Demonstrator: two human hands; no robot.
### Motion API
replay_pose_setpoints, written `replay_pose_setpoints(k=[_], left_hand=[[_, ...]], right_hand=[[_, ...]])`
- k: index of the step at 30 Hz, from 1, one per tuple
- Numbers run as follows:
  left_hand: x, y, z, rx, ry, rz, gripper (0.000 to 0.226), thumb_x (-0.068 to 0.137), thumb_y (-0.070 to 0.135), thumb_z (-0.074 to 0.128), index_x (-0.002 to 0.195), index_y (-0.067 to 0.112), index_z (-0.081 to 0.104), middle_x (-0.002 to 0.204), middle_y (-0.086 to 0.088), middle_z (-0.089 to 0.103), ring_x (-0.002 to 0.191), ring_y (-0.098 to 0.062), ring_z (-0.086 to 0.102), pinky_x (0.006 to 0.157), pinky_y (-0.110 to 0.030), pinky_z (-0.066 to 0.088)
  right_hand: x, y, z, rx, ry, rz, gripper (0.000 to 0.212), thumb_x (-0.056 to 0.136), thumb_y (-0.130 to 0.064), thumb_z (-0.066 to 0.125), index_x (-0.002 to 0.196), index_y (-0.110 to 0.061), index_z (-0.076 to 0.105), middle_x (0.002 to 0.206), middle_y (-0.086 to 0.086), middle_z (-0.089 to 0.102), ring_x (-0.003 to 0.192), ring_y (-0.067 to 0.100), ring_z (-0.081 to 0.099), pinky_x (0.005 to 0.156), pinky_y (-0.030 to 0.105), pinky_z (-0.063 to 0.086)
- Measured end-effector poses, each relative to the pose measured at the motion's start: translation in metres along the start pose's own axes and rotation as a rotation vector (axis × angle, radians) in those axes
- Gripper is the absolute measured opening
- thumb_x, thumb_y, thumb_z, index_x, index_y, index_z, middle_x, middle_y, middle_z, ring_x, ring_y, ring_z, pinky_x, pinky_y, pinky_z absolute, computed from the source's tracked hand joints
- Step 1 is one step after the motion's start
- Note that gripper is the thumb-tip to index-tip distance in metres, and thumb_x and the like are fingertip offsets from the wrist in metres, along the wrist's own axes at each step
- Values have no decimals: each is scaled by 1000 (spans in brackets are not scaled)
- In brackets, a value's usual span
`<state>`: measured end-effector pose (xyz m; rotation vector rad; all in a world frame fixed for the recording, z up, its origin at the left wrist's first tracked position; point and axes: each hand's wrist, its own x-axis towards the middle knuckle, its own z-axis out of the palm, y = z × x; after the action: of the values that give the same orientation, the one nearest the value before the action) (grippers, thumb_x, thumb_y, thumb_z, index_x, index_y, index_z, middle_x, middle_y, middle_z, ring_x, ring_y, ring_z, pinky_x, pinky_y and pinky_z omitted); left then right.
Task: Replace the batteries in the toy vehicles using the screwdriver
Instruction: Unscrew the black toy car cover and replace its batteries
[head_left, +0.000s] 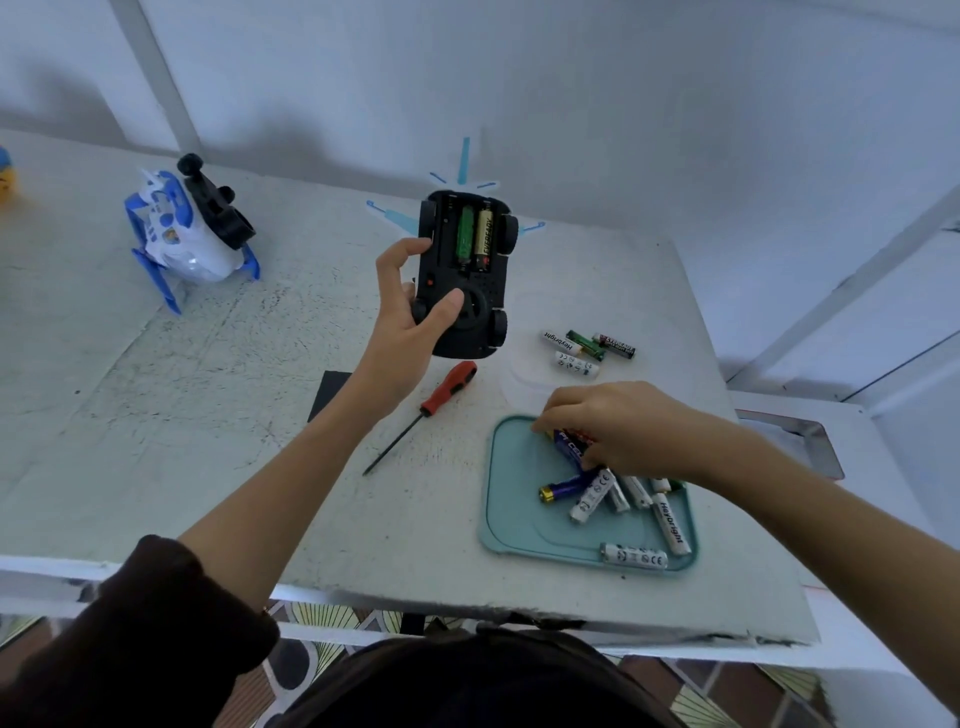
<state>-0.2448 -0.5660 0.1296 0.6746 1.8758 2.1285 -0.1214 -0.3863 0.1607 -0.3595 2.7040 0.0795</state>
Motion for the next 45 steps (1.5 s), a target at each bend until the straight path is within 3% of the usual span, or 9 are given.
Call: replay_pose_setpoints(k=[6,10,12,19,25,31,35,42,45], left_hand=[[-2,0,-3,-2,17,-5,41,98,8,47,124,32,26,107,-11,56,85,-14,65,72,-24,54],[-3,0,-4,-1,27,-3,40,98,8,47,124,31,26,105,-9,57,84,-12,65,73,-23,54],[-3,1,-4,-5,24,-4,40,98,9,47,125,31,26,106,-11,57,85,-13,65,73,-22,54],[0,6,-1,-8,-11,6,41,98,7,46,124,31,26,103,-11,58,82,-14,66,73,-25,55],[1,11,0,-15,-8,33,42,98,6,47,121,35,28,103,-11,57,85,-21,65,76,-33,57],[0,16,0,8,-14,35,42,98,7,47,123,34,27,101,-7,56,85,-16,65,77,-31,58],[0,14,-1,-20,4,36,41,97,4,46,121,32,28,100,-8,56,80,-10,66,71,-24,55],[2,12,0,6,-14,25,44,97,5,48,124,33,27,100,-10,53,82,-12,68,72,-26,56],[3,11,0,1,-9,30,44,97,3,47,126,30,26,100,-10,53,82,-12,67,72,-25,55]], right_hand=[[0,-1,3,-22,59,-55,37,81,-18,65,116,-23,56,118,-8,43,84,15,49,63,27,31],[2,6,4,241,124,-117,13,72,-7,73,83,-9,65,90,-5,45,71,10,47,66,27,40],[2,7,-6,375,229,-162,10,71,-6,75,76,-7,67,83,-4,52,65,2,49,65,17,41],[19,17,-72,517,558,-129,19,76,3,69,90,-10,73,86,4,63,74,8,60,66,7,45],[56,8,-93,813,941,-88,18,75,6,68,91,-1,70,72,3,59,60,11,65,60,11,49],[88,5,-90,631,1090,-113,10,72,-3,71,80,2,70,72,7,58,60,21,60,60,26,52],[96,-1,-85,517,1072,-155,9,71,-5,71,73,3,66,72,2,50,59,11,46,60,7,36],[102,-11,-80,528,1093,-106,14,71,-6,70,70,5,62,69,14,63,62,23,56,61,18,41],[106,-12,-78,477,1089,-107,5,72,-2,68,75,3,68,71,14,65,64,18,56,61,8,38]])
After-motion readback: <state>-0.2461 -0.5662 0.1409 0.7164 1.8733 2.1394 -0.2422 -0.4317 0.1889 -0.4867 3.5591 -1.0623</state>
